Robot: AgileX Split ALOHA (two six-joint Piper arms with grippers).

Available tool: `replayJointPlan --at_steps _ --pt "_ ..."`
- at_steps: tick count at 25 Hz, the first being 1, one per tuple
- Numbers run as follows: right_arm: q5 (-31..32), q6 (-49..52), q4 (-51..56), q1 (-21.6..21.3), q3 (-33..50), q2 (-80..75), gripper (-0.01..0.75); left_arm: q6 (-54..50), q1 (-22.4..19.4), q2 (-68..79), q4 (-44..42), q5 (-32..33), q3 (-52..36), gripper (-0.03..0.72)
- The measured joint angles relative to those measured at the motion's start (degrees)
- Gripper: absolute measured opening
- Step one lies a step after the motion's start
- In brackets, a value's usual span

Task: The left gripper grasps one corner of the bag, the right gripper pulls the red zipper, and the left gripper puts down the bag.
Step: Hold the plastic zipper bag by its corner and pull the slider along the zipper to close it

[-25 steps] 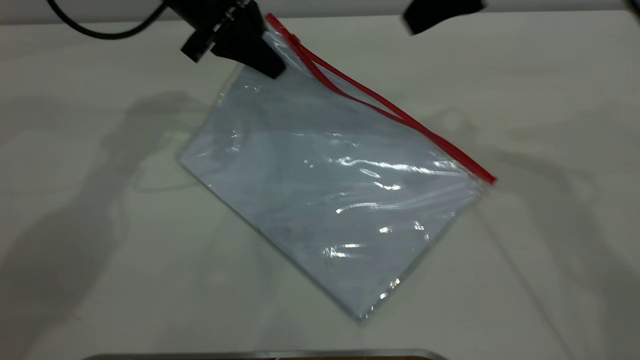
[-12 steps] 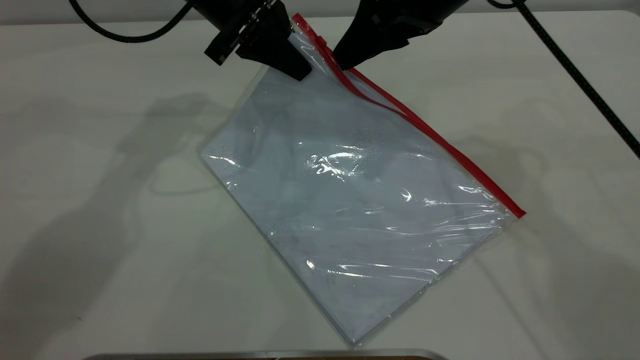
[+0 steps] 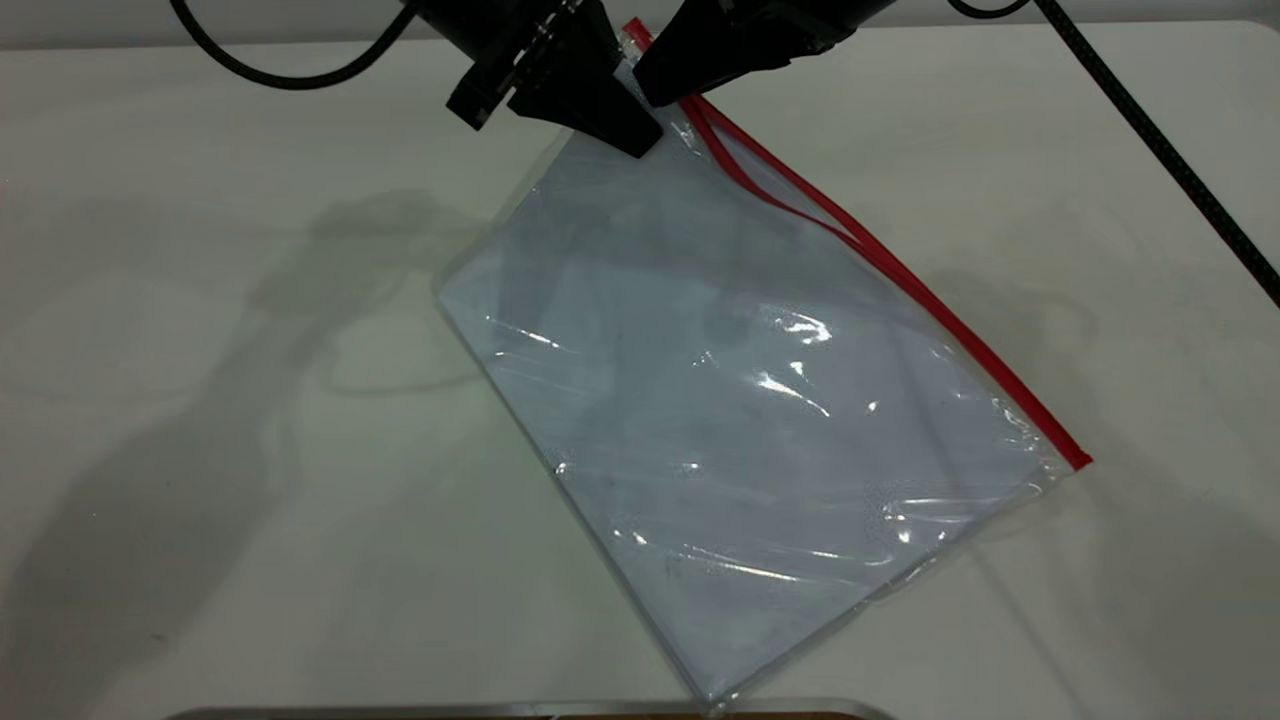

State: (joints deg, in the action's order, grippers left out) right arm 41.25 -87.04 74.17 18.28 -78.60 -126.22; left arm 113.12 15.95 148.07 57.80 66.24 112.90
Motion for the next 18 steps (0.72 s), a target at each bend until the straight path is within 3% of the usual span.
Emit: replayJointPlan --at_steps 10,18 --pt "-1.49 0.05 -0.41 0.0 0.0 0.0 0.081 -0.07 0.24 0.04 0.18 0.12 0.0 0.053" --pt "-2.65 6.46 -5.6 -0.06 -0.43 0.0 0.034 -2.61 0.25 0.18 0.62 -0.08 0.0 0.053"
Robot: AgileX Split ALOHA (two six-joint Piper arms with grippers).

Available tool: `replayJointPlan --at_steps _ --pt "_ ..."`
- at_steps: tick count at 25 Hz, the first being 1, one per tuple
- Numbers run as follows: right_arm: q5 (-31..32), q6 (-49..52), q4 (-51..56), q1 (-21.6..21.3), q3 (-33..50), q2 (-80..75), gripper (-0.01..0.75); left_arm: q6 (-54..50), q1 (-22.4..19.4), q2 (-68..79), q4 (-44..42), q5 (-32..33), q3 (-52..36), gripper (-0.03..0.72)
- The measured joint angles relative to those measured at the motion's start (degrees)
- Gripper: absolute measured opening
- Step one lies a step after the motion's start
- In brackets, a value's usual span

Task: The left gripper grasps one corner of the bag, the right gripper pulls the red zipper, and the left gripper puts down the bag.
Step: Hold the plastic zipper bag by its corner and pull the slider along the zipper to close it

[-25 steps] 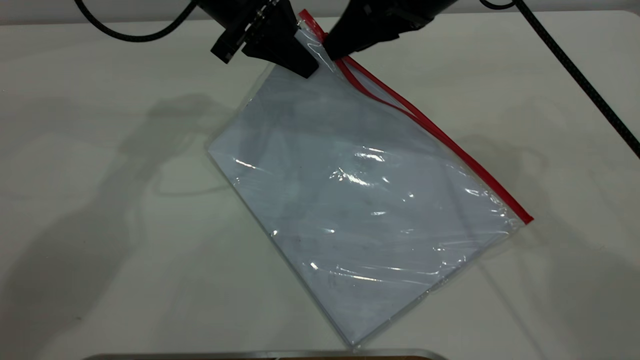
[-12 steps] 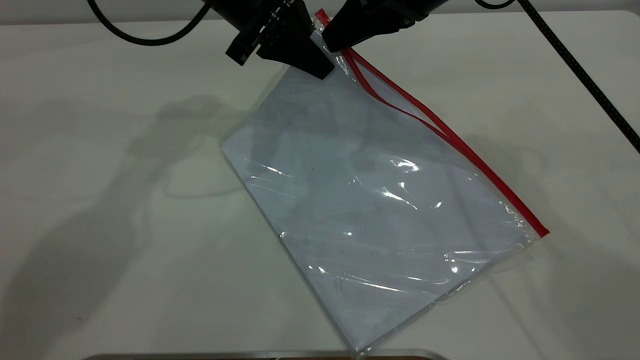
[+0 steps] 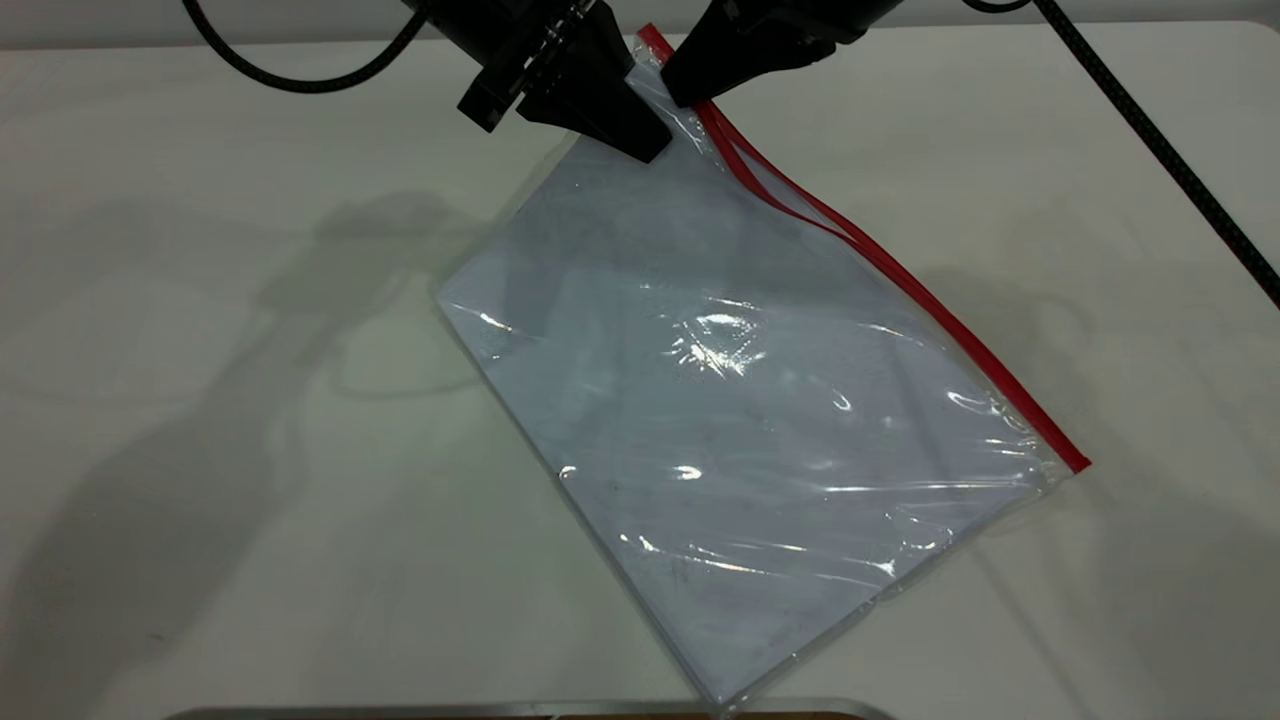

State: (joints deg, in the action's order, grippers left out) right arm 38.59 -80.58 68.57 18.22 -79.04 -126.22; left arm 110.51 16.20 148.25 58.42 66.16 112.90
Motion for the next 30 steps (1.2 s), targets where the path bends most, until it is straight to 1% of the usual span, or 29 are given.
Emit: replayJointPlan --at_steps 8,20,30 --pt "1.73 3.94 -0.5 -2.04 -0.32 -0.88 0.034 -2.58 -2.12 0.32 4.35 -0.12 0.0 0.053" --pt "2.19 4.08 0.59 -2.1 -1.19 -4.22 0.039 -4.05 -3.64 0.94 4.39 0.32 -0.05 0.053" --pt "0.89 4.48 -0.21 -1.73 -1.25 -4.54 0.049 -5.33 -4.7 1.05 4.88 0.7 -0.05 0.053"
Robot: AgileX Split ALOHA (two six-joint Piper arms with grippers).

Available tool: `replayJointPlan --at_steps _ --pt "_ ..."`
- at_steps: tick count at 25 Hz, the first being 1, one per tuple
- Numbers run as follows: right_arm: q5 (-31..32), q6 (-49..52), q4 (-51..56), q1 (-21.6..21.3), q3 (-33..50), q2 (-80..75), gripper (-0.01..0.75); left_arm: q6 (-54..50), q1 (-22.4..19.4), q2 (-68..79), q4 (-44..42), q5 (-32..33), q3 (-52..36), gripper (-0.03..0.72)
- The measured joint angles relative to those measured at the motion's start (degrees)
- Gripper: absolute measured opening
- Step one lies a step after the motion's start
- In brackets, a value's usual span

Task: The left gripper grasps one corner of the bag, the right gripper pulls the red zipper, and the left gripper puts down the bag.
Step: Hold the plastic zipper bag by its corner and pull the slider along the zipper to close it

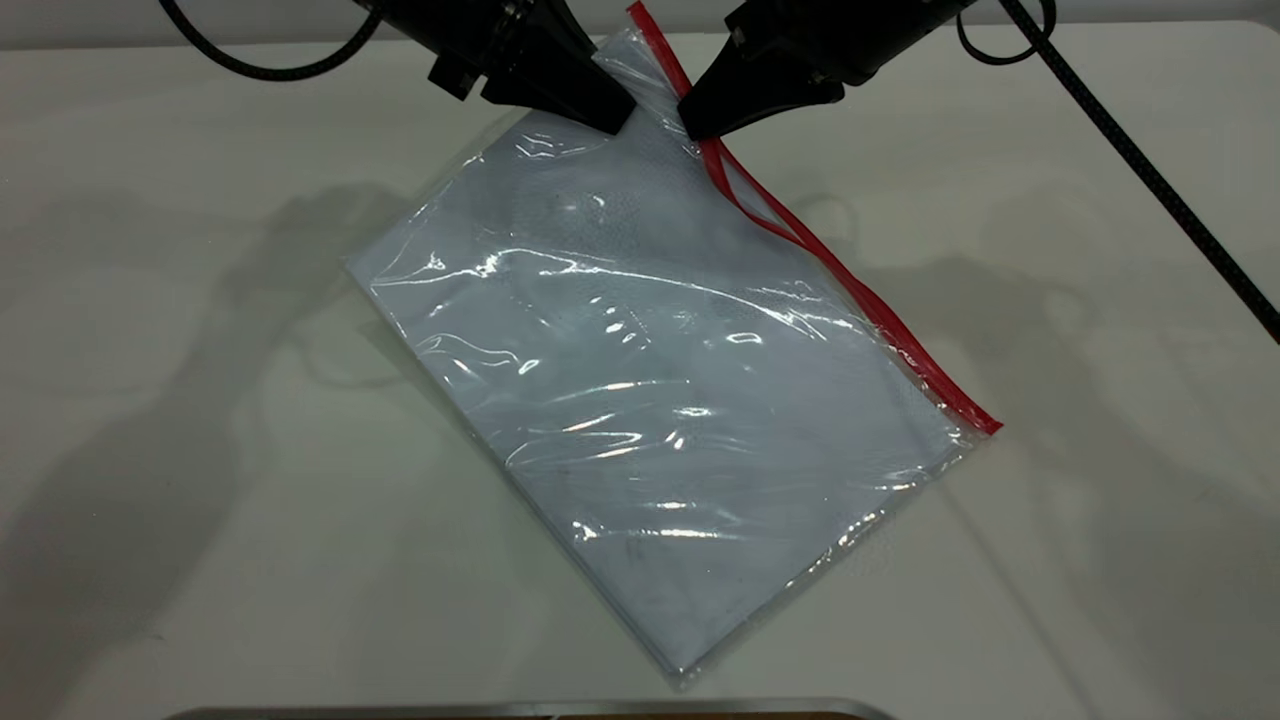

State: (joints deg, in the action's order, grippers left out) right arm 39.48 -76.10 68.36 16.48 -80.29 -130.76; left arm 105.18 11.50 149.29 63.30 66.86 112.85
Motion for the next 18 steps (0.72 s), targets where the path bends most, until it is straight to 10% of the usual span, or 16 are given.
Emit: replayJointPlan --at_steps 18 --pt "-1.66 1.85 -10.08 -0.5 0.53 -1.06 0.062 -1.92 -4.15 -0.16 0.89 0.04 0.0 0.053"
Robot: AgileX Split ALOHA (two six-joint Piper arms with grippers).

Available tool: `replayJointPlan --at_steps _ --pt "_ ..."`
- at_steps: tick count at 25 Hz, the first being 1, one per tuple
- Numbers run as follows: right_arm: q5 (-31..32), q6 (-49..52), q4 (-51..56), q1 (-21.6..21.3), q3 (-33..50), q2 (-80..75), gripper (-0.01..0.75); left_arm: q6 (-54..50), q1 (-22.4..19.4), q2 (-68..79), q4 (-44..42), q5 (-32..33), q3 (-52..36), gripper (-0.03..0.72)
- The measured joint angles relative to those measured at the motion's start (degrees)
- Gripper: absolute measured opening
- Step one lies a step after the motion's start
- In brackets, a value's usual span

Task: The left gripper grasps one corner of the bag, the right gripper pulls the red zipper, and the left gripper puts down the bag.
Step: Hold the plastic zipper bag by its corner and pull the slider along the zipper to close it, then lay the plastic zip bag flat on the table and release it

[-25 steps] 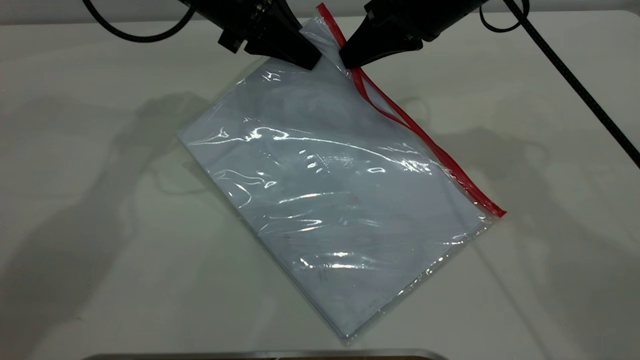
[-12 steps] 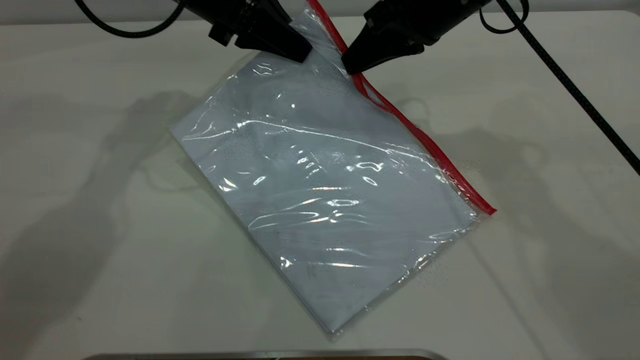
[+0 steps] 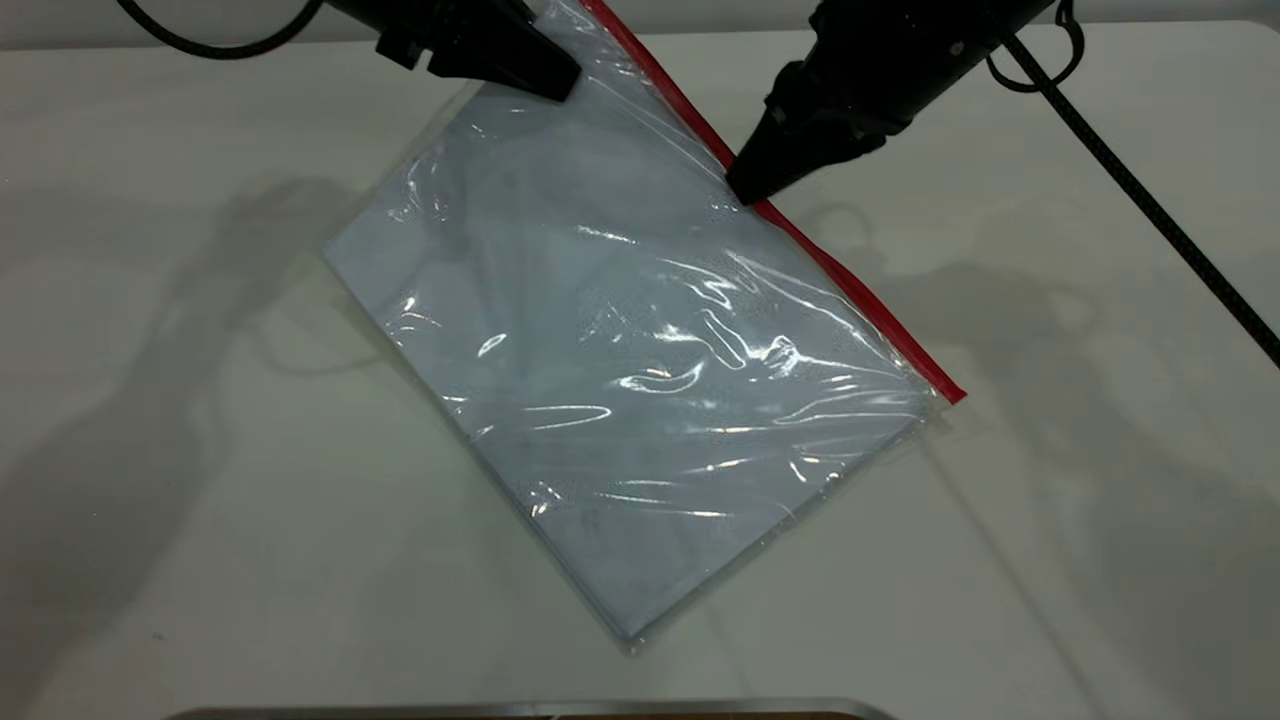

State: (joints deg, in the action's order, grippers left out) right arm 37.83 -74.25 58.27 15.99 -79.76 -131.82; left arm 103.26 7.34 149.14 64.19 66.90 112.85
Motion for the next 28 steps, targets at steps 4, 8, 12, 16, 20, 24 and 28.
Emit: replayJointPlan --at_steps 4,8,12,16,20,24,28 --pt "0.85 8.21 -11.91 -0.06 0.17 -0.04 0.064 -2.4 -1.69 -0.11 -1.06 0.0 0.0 0.053" --pt "3.7 18.89 -25.3 -0.06 0.17 -0.39 0.064 -3.63 -3.23 -0.49 -3.43 0.0 0.0 0.053" --pt "6.06 27.77 -34.66 -0.06 0.17 -0.39 0.067 -4.02 -3.41 -0.49 -7.25 0.0 0.0 0.053" --pt "6.41 32.2 -38.06 -0.06 0.17 -0.39 0.084 -4.64 -3.3 -0.49 -10.94 0.0 0.05 0.053" --pt "6.83 32.83 -39.96 -0.43 0.17 -0.39 0.168 -8.37 -3.3 -0.49 -14.56 -0.73 0.05 0.075" --pt "6.0 32.93 -39.67 -0.5 0.17 -0.39 0.336 -13.88 -3.04 -0.55 -15.03 -2.43 0.11 0.198" --pt "4.71 32.93 -39.63 -0.5 -0.62 -0.39 0.493 -20.6 -3.0 -1.27 -18.05 -5.1 0.11 0.41"
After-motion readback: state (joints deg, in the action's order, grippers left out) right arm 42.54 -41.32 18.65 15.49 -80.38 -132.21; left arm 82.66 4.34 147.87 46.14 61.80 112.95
